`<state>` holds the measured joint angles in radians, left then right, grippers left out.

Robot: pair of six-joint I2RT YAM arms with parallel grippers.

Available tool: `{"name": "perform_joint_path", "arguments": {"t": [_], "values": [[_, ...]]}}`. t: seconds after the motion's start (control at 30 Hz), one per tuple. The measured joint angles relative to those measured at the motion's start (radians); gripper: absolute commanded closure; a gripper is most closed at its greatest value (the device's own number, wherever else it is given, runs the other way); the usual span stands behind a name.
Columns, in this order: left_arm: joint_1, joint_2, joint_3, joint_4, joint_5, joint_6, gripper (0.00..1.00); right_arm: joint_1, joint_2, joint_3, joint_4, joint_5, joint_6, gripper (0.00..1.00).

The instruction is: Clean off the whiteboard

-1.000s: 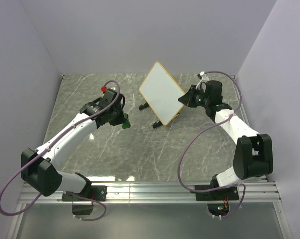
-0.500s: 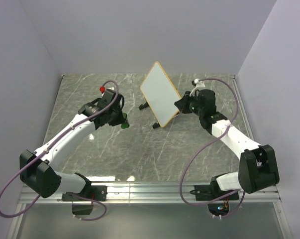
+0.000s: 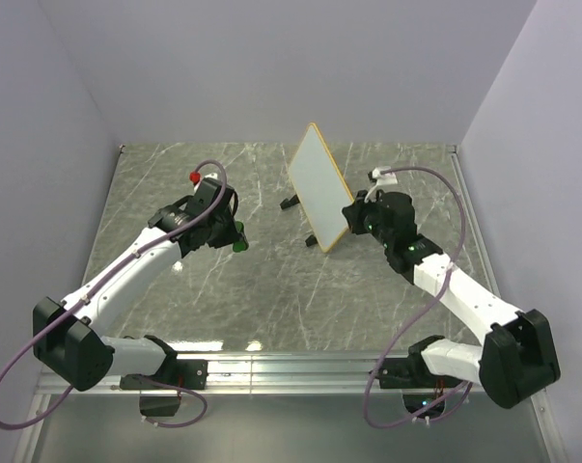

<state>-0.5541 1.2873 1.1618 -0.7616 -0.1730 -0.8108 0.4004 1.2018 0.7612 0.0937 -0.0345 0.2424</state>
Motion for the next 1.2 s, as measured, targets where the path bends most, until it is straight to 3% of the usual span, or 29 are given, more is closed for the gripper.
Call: {"name": "perform_joint_path", "arguments": {"t": [0.4, 0.97, 1.2], "values": [[0.0, -0.023, -0.065, 0.028, 0.004, -0.024, 1.0, 0.137, -0.143, -0.051, -0.114, 0.141, -0.122, 1.0], [-0.007, -0.022, -0.1, 0.07, 0.004, -0.06, 1.0, 0.324, -0.093, -0.006, -0.143, 0.389, -0.295, 1.0], [-0.01, 0.033, -0.101, 0.103, 0.011, -0.068, 1.0, 0.319, -0.079, 0.089, -0.266, 0.448, -0.391, 1.0]]}}
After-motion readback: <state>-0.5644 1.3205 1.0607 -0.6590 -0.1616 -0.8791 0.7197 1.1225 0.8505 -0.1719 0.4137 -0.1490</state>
